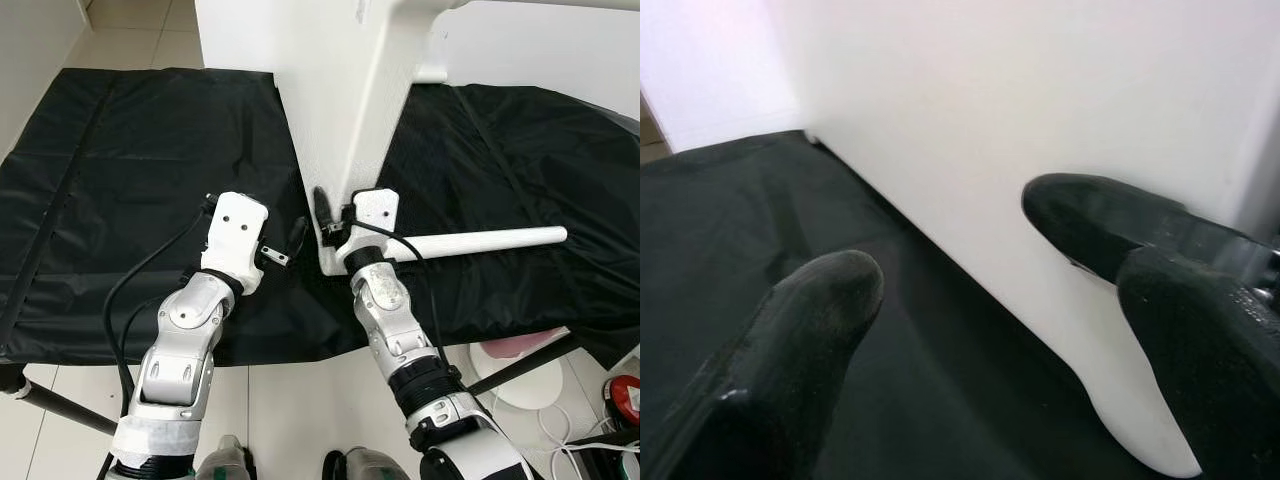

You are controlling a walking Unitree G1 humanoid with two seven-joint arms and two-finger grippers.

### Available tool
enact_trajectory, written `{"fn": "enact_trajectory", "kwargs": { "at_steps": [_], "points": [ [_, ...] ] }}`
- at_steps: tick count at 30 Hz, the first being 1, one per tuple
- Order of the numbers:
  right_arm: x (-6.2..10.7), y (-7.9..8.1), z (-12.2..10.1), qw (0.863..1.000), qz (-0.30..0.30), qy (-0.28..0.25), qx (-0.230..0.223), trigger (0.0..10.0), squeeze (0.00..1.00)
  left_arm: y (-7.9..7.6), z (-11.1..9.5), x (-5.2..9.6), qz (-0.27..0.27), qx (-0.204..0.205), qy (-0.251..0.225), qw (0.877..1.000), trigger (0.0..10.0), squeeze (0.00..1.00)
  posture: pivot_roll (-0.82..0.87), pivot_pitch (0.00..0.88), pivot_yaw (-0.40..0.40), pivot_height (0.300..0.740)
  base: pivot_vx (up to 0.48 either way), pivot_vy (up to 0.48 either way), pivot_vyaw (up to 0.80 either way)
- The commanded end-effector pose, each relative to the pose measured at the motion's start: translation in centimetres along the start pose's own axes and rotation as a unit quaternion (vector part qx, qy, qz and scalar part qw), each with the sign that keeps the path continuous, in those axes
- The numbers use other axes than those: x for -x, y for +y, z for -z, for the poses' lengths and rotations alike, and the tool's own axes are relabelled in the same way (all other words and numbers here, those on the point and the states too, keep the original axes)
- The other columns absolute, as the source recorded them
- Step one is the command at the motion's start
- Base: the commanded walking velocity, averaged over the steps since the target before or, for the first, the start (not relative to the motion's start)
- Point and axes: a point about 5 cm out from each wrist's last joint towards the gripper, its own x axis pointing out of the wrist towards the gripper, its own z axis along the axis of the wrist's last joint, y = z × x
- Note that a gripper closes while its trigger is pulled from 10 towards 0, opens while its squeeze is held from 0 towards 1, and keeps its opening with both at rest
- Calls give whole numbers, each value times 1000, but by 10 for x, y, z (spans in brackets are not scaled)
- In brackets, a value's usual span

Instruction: Building children table

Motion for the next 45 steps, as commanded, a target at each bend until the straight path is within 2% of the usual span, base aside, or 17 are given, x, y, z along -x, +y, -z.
{"fn": "enact_trajectory", "kwargs": {
  "at_steps": [1, 2, 3, 17, 22, 28, 30, 35, 39, 45],
  "points": [
    [-8, 39, -10, 997, -43, -30, -50, 10000, 1000, 3, -1, 1, -47, -2, -2, 999, 10000, 0, 129, 40, -69, 740, 0, 0, 0],
    [-6, 38, -12, 997, -51, -39, -40, 10000, 1000, 3, -1, 0, -47, -2, -2, 999, 10000, 0, 129, 41, -69, 740, 0, 0, 0],
    [-4, 35, -14, 996, -58, -45, -42, 10000, 0, 3, -1, 0, -46, -1, -2, 999, 10000, 0, 129, 41, -69, 740, 0, 0, 0],
    [8, 21, -16, 995, -61, -55, -58, 10000, 0, 0, 0, 0, -41, 0, -1, 999, 10000, 0, 116, 44, -60, 740, 0, 0, 0],
    [31, 0, -12, 997, -59, -48, -29, 10000, 0, 0, -1, 0, -36, -1, -1, 999, 10000, 0, 112, 43, -51, 740, 0, 0, 0],
    [48, -10, -10, 997, -64, -44, -8, 10000, 0, -1, 1, 1, -26, -2, 1, 1000, 10000, 0, 95, 48, -39, 740, 0, 0, 0],
    [62, -19, -10, 997, -63, -38, 13, 10000, 0, -2, 2, 0, -12, -7, 2, 1000, 10000, 0, 82, 53, -30, 740, 0, 0, 0],
    [78, -27, -12, 997, -59, -32, 31, 10000, 0, -2, 2, -2, 11, -12, 2, 1000, 10000, 0, 72, 56, -21, 740, 0, 0, 0],
    [97, -42, -12, 999, -34, -14, 39, 10000, 0, -5, 8, 3, 75, -24, 15, 997, 10000, 0, 63, 59, -12, 740, 0, 0, 0],
    [104, -46, -8, 999, -25, 2, 32, 10000, 0, -10, 15, 9, 129, -34, 32, 991, 10000, 0, 57, 61, -5, 740, 0, 0, 0]
  ]
}}
